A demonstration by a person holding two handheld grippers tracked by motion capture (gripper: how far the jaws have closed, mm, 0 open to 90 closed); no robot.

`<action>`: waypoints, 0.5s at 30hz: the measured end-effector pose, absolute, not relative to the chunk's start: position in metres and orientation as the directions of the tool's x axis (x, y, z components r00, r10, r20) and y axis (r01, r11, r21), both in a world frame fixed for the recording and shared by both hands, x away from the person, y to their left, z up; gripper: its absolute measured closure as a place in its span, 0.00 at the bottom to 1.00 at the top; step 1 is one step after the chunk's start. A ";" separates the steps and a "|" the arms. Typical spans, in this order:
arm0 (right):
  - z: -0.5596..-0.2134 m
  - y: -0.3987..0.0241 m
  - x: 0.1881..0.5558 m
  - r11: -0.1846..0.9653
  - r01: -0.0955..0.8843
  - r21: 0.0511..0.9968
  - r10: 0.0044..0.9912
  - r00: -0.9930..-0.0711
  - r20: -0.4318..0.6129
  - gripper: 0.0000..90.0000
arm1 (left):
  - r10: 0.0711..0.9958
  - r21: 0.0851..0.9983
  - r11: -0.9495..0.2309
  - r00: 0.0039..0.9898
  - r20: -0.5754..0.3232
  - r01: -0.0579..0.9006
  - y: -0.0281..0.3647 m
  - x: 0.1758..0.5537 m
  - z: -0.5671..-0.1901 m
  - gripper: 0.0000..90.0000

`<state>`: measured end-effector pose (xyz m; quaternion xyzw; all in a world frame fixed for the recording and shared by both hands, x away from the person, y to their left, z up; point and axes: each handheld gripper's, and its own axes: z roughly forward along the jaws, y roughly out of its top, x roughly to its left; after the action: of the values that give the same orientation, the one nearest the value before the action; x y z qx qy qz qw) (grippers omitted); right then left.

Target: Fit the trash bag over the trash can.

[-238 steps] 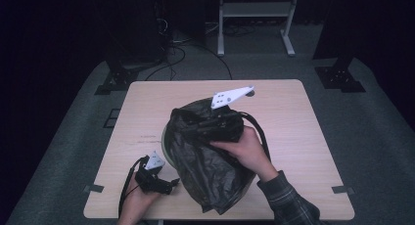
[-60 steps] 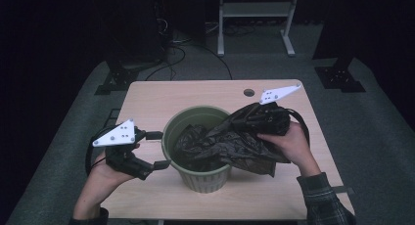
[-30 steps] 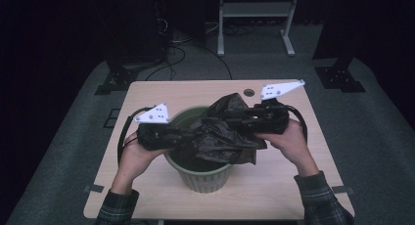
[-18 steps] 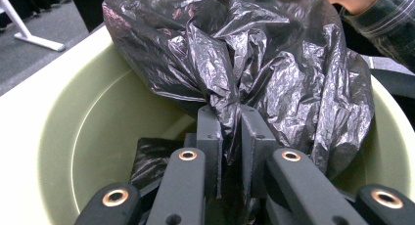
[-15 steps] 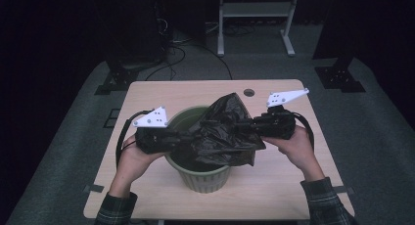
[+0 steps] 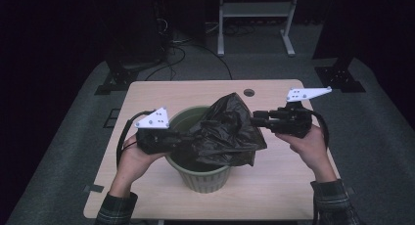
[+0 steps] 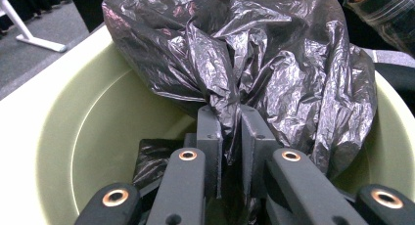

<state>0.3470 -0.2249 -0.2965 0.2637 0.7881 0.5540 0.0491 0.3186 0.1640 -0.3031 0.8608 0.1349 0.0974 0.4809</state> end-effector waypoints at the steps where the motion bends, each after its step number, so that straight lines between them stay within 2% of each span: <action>1: -0.298 -0.227 0.346 0.244 0.371 0.896 0.476 -0.850 0.223 0.68 | 0.327 0.855 -0.500 0.944 0.037 0.140 0.164 0.319 -0.303 0.90; 6: -0.305 -0.231 0.346 0.251 0.397 0.883 0.497 -0.835 0.235 0.59 | 0.327 0.853 -0.504 0.944 0.039 0.139 0.161 0.318 -0.304 0.90; 9: -0.310 -0.230 0.348 0.250 0.426 0.870 0.501 -0.826 0.260 0.59 | 0.326 0.851 -0.507 0.945 0.041 0.138 0.161 0.318 -0.303 0.90; 11: -0.313 -0.228 0.349 0.265 0.436 0.860 0.518 -0.817 0.254 0.82 | 0.322 0.849 -0.512 0.945 0.048 0.131 0.160 0.318 -0.303 0.90; 13: -0.316 -0.228 0.350 0.273 0.437 0.857 0.511 -0.820 0.256 0.96 | 0.320 0.846 -0.517 0.946 0.051 0.129 0.159 0.318 -0.303 0.90; 15: -0.317 -0.227 0.350 0.280 0.441 0.853 0.505 -0.823 0.260 1.00 | 0.318 0.843 -0.522 0.946 0.055 0.126 0.158 0.318 -0.303 0.90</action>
<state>0.3500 -0.2269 -0.3172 0.2958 0.7993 0.5222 0.0308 0.3181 0.1582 -0.3030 0.8665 0.1282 0.1017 0.4716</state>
